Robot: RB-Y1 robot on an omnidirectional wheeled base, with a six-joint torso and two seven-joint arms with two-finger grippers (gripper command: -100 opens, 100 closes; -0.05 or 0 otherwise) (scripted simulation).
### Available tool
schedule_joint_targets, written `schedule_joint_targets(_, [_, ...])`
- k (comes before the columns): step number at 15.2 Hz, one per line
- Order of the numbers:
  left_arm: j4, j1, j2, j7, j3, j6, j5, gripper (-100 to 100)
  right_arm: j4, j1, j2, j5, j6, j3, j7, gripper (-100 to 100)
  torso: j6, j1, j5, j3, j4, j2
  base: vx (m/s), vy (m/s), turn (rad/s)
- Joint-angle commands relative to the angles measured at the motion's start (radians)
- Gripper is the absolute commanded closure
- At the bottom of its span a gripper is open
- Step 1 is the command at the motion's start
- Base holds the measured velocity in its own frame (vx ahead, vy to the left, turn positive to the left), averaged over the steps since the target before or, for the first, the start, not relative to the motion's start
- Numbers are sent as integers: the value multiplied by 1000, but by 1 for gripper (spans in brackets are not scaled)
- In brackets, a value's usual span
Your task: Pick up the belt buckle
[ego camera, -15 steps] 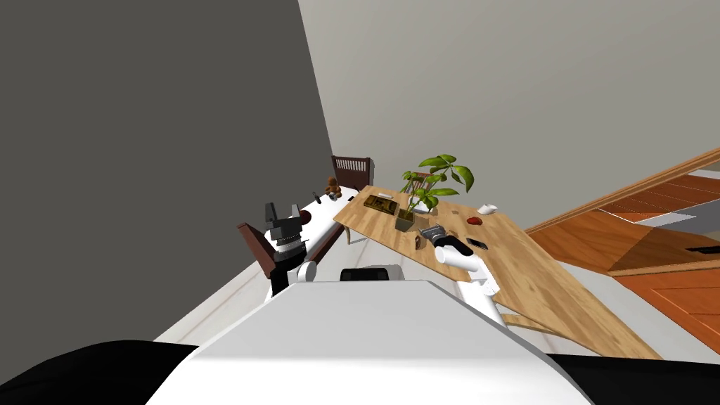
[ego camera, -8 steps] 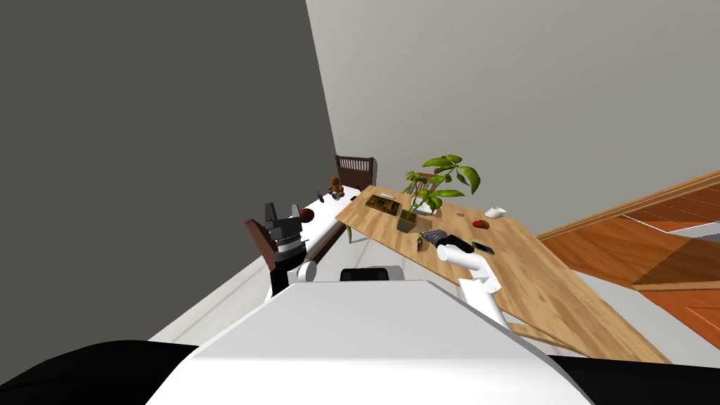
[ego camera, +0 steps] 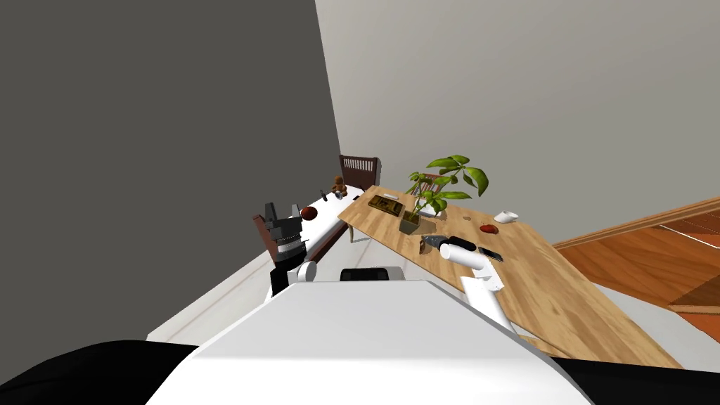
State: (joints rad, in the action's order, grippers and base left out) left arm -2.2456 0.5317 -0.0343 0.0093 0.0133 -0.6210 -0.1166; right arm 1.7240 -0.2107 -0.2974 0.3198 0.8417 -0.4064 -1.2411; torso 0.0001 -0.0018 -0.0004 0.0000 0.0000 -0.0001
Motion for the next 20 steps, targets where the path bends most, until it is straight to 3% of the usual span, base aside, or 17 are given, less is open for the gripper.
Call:
schedule_joint_targets(1, [0, 0, 0, 0, 0, 0, 0, 0, -28, 17, -3, 8, 50, -17, -50, -100, 0, 0, 0, 0, 0, 0, -8, -13, 79])
schedule_joint_targets(3, [0, 0, 0, 0, 0, 0, 0, 0, -28, 17, -3, 8, 58, -17, -66, -100, 0, 0, 0, 0, 0, 0, -7, -14, 75])
schedule_joint_targets(4, [0, 0, 0, 0, 0, 0, 0, 0, -49, 28, -6, 16, 99, -31, -102, -100, 0, 0, 0, 0, 0, 0, -5, -13, 90])
schedule_joint_targets(5, [0, 0, 0, 0, 0, 0, 0, 0, -49, 28, -6, 16, 100, -31, -111, -100, 0, 0, 0, 0, 0, 0, -5, -15, 85])
schedule_joint_targets(12, [0, 0, 0, 0, 0, 0, 0, 0, -119, 66, -15, 43, 243, -79, -256, -100, 0, 0, 0, 0, 0, 0, -8, -16, 94])
schedule_joint_targets(20, [0, 0, 0, 0, 0, 0, 0, 0, -170, 93, -21, 63, 347, -114, -373, -100, 0, 0, 0, 0, 0, 0, -6, -14, 73])
